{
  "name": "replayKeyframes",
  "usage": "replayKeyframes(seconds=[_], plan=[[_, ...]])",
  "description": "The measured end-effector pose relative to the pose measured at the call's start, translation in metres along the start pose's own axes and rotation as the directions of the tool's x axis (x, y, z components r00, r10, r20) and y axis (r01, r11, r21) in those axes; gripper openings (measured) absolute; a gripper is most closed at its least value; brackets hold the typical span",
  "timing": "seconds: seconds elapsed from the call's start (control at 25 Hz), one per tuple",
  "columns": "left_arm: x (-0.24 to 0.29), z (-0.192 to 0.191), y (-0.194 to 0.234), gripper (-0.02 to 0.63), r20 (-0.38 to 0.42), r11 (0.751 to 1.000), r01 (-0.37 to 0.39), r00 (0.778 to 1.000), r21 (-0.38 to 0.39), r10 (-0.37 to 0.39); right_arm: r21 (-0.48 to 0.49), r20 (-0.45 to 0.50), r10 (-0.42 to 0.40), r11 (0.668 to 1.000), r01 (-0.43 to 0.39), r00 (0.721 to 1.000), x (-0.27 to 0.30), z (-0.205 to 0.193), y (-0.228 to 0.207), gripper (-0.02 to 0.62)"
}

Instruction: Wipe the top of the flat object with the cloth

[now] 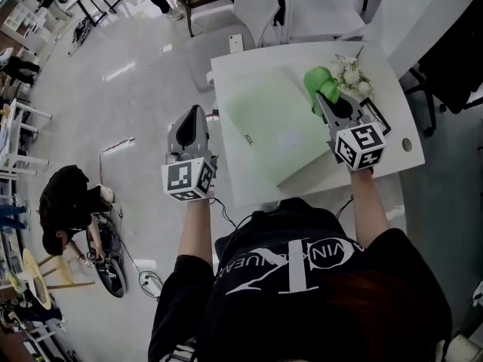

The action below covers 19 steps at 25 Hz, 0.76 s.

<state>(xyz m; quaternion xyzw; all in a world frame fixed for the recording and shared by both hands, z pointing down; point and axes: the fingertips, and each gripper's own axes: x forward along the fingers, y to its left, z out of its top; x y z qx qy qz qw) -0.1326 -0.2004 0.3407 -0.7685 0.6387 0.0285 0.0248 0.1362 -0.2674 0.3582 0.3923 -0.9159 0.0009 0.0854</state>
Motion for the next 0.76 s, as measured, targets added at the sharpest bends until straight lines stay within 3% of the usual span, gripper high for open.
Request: replayKeyframes(seconds=[0.76], plan=[[-0.001, -0.011, 0.006, 0.011, -0.016, 1.000, -0.020, 1.000, -0.010, 0.019, 0.026, -0.021, 0.023, 0.999, -0.023, 0.999, 0.010, -0.015, 0.006, 0.043]])
